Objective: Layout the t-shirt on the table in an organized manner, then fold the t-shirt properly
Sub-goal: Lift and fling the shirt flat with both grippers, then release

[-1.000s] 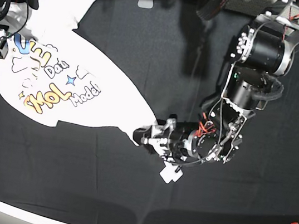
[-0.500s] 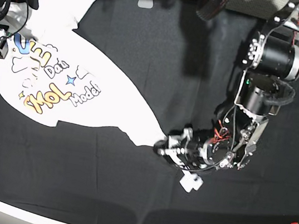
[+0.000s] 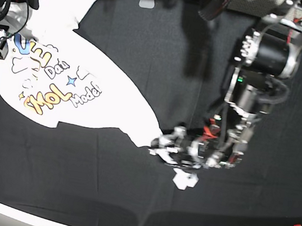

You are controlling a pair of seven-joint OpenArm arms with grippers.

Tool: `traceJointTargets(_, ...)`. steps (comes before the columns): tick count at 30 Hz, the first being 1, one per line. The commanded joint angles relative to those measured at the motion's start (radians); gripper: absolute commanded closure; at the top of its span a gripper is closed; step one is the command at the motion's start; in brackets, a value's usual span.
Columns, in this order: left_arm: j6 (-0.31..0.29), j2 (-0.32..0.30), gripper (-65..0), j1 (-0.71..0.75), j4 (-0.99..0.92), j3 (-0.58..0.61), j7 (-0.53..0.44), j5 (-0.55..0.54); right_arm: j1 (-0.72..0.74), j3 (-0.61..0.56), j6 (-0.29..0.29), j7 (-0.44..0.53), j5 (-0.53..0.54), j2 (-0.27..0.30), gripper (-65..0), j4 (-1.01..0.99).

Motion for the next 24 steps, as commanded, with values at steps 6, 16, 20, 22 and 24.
traceJointTargets(6, -0.014, 0.072, -24.1, -0.036, 0.018, -0.002, -0.064, 0.179, 0.006, 0.005, 0.006, 0.016, 0.011, 0.019, -31.7, 0.019)
traceJointTargets(16, -0.014, -0.039, 0.0, -0.079, 0.019, -0.002, -0.066, 0.302, 0.02, 0.005, 0.006, 0.024, 0.037, 0.019, -31.7, 0.019)
traceJointTargets(20, -0.013, -0.165, 0.0, -0.142, 0.019, -0.002, -0.052, 0.293, 0.02, 0.005, 0.006, 0.017, 0.116, 0.02, -31.7, 0.019)
traceJointTargets(22, -0.013, -0.238, 0.0, -0.168, 0.019, -0.002, -0.033, 0.255, 0.023, 0.004, 0.006, 0.016, 0.137, 0.019, -31.7, 0.019)
traceJointTargets(24, -0.013, -0.313, 0.0, -0.179, 0.019, -0.002, -0.024, 0.206, 0.031, 0.003, 0.006, 0.016, 0.148, 0.019, -31.7, 0.019)
